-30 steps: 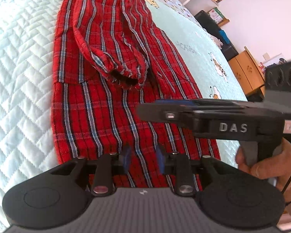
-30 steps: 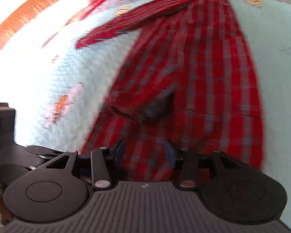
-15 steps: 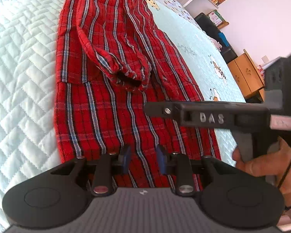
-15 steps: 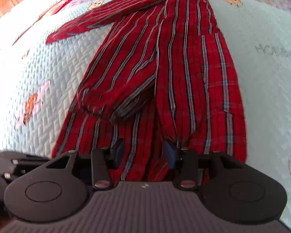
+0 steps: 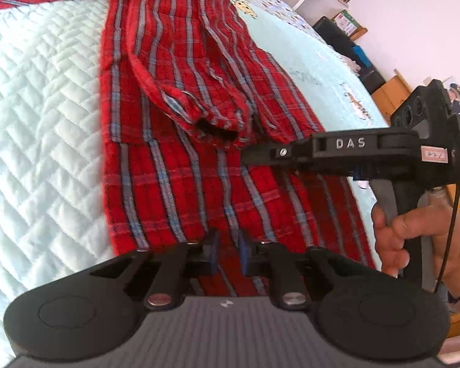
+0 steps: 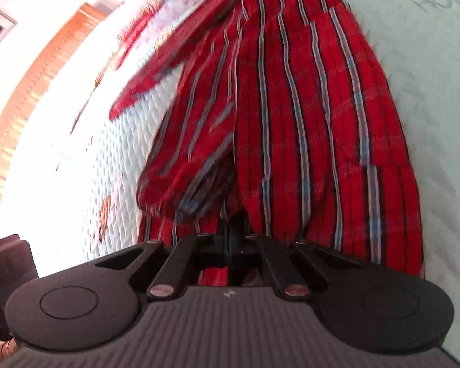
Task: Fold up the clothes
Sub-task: 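Grasp the shirt hem with the right gripper and lift it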
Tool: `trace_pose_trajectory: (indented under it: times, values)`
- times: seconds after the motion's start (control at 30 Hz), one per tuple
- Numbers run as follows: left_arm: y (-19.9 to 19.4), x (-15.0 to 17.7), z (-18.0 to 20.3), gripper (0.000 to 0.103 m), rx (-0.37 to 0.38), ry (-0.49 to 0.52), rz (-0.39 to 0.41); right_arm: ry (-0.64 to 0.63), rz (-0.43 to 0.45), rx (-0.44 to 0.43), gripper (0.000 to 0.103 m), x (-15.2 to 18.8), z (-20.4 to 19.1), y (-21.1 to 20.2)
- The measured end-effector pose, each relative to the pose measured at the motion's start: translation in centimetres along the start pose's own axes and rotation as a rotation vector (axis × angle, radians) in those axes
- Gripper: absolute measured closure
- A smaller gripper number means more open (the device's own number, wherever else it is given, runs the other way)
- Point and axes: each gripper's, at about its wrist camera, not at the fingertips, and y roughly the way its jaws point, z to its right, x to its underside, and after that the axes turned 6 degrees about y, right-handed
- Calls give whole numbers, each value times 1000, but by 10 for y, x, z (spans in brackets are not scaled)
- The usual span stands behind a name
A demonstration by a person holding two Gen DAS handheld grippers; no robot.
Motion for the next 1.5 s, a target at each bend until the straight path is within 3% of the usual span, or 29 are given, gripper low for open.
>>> trace_pose_trajectory:
  times: [0.17,0.3,0.43,0.5,0.57,0.7,0.8,0.87,0.97,1.0,1.07,1.23,1.3,1.4,1.5]
  values:
    - [2,-5,3,100,-50,49,2,-25,44,-12,103,7,1,7]
    - [1,-5,3,100,-59,63,2,-30,15,-21,101,6,0,3]
    - [-2,-7,2,100,-58,33,0,11,10,-106,81,7,7,-26]
    - [-8,-8,8,88,-53,34,15,20,41,-123,77,16,6,-52]
    - [-16,-11,17,74,-30,35,41,-9,60,-53,76,29,1,-69]
    - [-22,-32,27,71,31,-22,86,-84,80,72,75,48,-16,-74]
    - [-21,-61,39,64,47,2,141,-129,121,145,72,52,-25,-61]
    - [-15,-81,46,57,43,41,171,-160,148,194,72,55,-31,-52]
    - [6,-108,46,55,-5,72,171,-132,158,231,74,56,-24,-38]
    - [15,-115,44,55,-29,76,163,-118,160,238,79,56,-21,-35]
    - [36,-128,33,55,-75,43,120,-102,175,243,94,55,-17,-34]
    - [71,-148,8,61,-29,-44,68,4,194,178,102,54,-1,-45]
    - [71,-153,6,99,-13,-47,74,48,200,137,103,55,3,-53]
    - [57,-160,9,98,16,-17,121,73,216,68,103,51,-3,-68]
    - [40,-165,8,98,-11,-1,164,-6,205,37,103,45,-23,-72]
